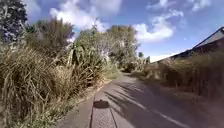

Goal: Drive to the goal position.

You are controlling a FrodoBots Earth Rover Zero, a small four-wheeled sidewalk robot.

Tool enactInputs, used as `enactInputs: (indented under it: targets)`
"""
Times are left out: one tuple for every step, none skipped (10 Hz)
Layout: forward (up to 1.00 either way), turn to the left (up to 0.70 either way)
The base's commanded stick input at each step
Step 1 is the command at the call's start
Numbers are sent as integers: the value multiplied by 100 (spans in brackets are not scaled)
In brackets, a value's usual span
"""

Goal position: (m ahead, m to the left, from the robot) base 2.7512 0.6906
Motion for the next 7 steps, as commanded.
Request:
enactInputs:
  targets:
    - [27, -14]
    - [32, -17]
    - [38, -20]
    - [44, -23]
    - [50, -26]
    - [55, -29]
    - [61, -32]
